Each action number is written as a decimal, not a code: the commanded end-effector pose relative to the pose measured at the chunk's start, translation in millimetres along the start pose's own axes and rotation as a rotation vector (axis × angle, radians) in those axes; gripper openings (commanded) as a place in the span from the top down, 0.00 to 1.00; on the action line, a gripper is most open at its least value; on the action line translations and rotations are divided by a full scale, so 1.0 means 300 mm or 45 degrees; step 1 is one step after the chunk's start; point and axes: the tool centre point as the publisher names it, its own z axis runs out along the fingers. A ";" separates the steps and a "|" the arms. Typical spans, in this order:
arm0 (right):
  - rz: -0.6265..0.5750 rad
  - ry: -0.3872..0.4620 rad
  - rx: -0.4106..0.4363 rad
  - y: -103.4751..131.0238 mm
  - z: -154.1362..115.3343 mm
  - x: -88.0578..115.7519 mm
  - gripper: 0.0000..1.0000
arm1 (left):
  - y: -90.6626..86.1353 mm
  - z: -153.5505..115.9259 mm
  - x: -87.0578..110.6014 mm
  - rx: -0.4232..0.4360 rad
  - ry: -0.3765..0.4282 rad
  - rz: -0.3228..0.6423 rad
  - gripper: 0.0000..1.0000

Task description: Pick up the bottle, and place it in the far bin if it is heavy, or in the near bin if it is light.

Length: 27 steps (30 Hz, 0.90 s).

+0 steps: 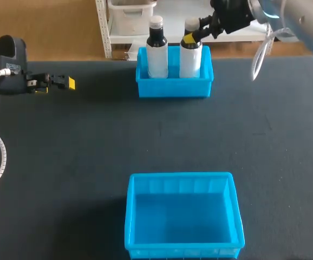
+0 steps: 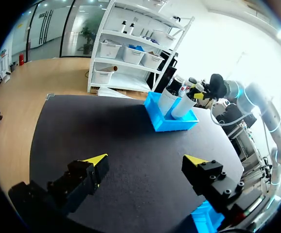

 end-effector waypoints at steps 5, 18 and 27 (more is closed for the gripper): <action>0.020 0.016 -0.517 -0.044 0.019 0.002 0.69 | 0.000 0.000 0.000 0.000 0.000 0.000 0.00; 0.052 0.069 -0.510 -0.054 0.019 0.007 0.00 | 0.000 0.000 0.000 0.000 0.000 0.000 0.00; 0.094 0.148 -0.381 -0.042 -0.117 0.065 0.00 | 0.000 0.000 0.000 0.000 0.000 0.000 0.00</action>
